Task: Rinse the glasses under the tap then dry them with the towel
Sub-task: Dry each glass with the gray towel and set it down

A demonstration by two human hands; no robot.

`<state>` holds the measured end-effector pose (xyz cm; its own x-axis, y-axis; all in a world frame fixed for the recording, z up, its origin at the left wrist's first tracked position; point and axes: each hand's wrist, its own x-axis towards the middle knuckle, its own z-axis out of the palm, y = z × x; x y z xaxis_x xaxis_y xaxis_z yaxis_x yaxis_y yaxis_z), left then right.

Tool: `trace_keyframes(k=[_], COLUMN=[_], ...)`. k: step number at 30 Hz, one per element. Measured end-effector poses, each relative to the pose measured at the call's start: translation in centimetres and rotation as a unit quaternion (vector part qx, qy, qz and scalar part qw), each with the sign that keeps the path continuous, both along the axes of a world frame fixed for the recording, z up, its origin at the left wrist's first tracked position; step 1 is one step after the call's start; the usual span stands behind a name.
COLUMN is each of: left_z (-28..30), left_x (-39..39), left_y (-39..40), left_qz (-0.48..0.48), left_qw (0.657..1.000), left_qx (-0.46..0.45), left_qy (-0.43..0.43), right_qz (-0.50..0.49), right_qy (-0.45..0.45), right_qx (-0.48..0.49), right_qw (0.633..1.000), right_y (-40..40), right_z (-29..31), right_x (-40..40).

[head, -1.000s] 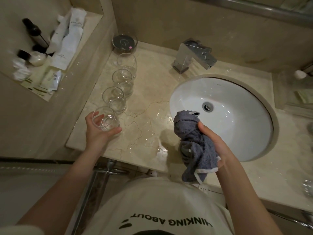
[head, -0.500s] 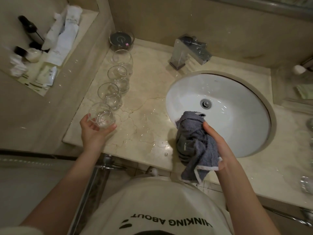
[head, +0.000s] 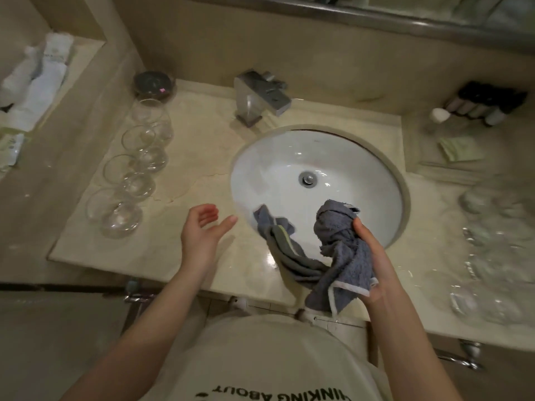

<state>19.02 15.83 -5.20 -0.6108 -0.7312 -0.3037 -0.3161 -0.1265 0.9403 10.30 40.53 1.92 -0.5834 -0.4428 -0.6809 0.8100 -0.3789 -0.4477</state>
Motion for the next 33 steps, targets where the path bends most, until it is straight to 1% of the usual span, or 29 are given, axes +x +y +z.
trace_keyframes(k=[4, 7, 10, 13, 17, 23, 29, 31, 33], left_z=[1.3, 2.2, 2.1, 1.5, 0.6, -0.4, -1.0, -1.3, -1.5], left_x=[-6.3, -10.6, -14.6, -18.2, -22.4, -27.6, -31.5, -32.6, -33.6], left_y=[4.9, 9.3, 14.1, 18.7, 24.3, 31.4, 35.1, 35.4, 35.4], left_qz=[-0.100, -0.170, -0.239, -0.303, -0.374, -0.437, -0.475, -0.514, -0.565], left_qw=[0.995, 0.985, 0.970, 0.952, 0.927, 0.898, 0.878, 0.856, 0.824], left_qx=[-0.012, -0.017, -0.022, -0.010, -0.011, -0.014, -0.033, -0.036, -0.042], left_qy=[0.024, 0.031, 0.036, 0.034, 0.036, 0.045, 0.051, 0.039, 0.030], right_qz=[-0.057, -0.108, -0.155, -0.191, -0.226, -0.245, -0.232, -0.226, -0.221], right_qy=[-0.015, -0.017, -0.036, -0.059, -0.048, -0.039, -0.029, -0.025, -0.017], right_qx=[0.008, -0.004, -0.002, 0.021, 0.039, 0.055, 0.057, 0.057, 0.054], right_qw=[0.998, 0.994, 0.987, 0.980, 0.972, 0.967, 0.971, 0.972, 0.974], right_y=[4.9, 8.4, 11.2, 13.2, 15.7, 18.3, 19.2, 19.2, 19.3], right_z=[-0.2, -0.3, 0.0, 0.8, 1.7, 1.7, 1.1, 1.0, 0.9], right_x=[-0.8, -1.0, -1.3, -1.7, -2.5, -3.3, -3.7, -3.7, -3.8])
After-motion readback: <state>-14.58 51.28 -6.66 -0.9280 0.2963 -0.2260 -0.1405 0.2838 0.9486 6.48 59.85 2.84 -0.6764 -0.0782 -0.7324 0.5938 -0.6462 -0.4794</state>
